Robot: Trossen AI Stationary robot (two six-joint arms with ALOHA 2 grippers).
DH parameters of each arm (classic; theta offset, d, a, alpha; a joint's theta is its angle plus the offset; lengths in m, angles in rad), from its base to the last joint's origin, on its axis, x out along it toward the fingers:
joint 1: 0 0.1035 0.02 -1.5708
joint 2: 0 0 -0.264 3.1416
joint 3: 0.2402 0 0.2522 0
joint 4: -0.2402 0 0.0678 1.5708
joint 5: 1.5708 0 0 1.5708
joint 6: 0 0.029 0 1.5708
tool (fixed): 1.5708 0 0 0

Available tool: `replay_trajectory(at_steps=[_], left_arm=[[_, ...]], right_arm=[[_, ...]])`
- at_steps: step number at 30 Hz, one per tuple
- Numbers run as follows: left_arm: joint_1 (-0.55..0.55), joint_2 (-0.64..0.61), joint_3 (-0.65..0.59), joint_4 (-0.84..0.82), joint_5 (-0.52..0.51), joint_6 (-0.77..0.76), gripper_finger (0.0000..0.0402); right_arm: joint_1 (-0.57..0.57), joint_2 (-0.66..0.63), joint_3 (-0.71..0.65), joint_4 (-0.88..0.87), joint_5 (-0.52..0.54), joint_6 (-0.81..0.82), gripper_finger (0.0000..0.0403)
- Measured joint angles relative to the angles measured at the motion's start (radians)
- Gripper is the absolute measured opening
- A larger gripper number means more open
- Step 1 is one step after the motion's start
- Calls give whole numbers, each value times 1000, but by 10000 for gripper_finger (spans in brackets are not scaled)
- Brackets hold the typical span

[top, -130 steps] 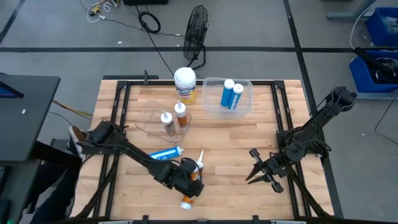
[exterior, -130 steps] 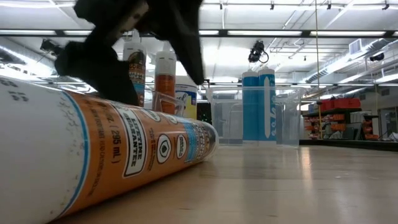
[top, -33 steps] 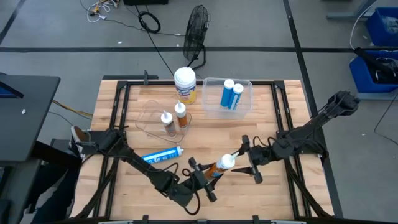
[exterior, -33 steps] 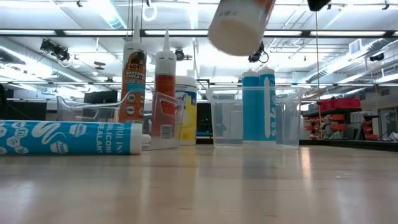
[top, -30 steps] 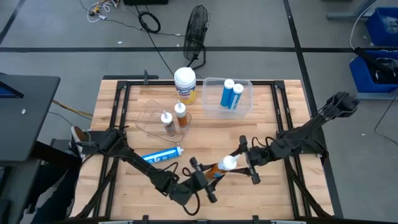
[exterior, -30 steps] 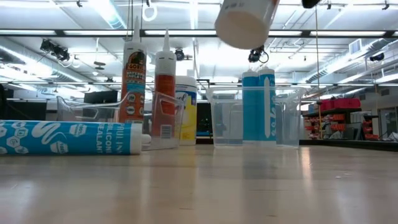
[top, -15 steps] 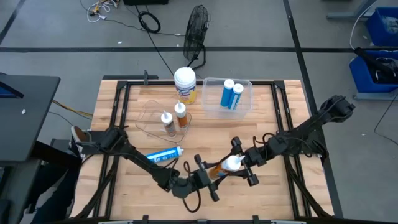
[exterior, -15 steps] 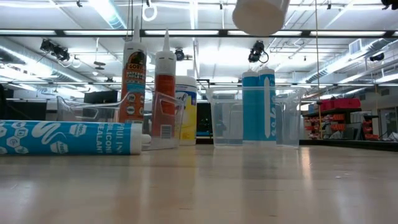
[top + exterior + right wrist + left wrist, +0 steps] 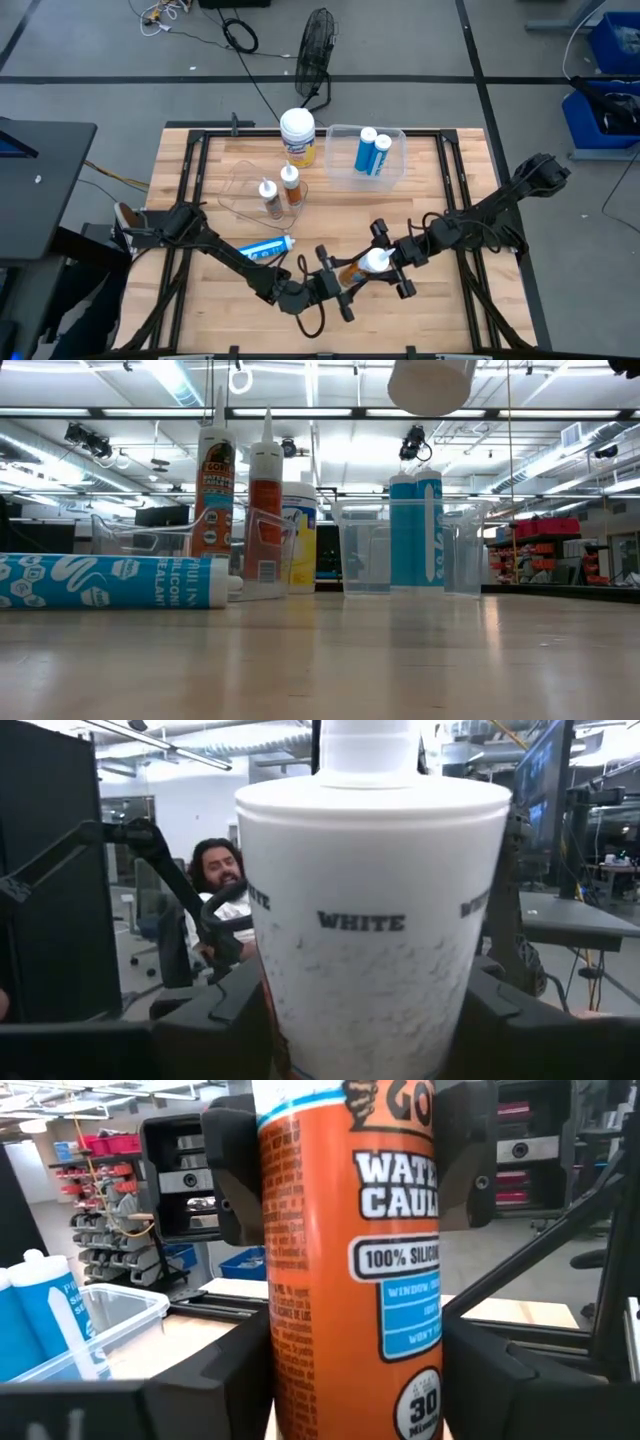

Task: Pick & place silicon tubes, Sealant and Lysol wipes
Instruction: Put the orange sealant into the left transparent bin

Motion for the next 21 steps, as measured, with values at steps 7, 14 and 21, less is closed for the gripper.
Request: replay_trajectory(at_steps=[7,14,21], left_arm=[[-12,0,0,-1,4,-3,267],[-57,0,0,-14,-49,52,264],[-126,-37,0,-11,-120,107,265]], right_arm=[[1,-17,0,-65,-8,11,201],[3,-39,47,-240,7,15,201],[2,-39,66,-335,13,34,201]])
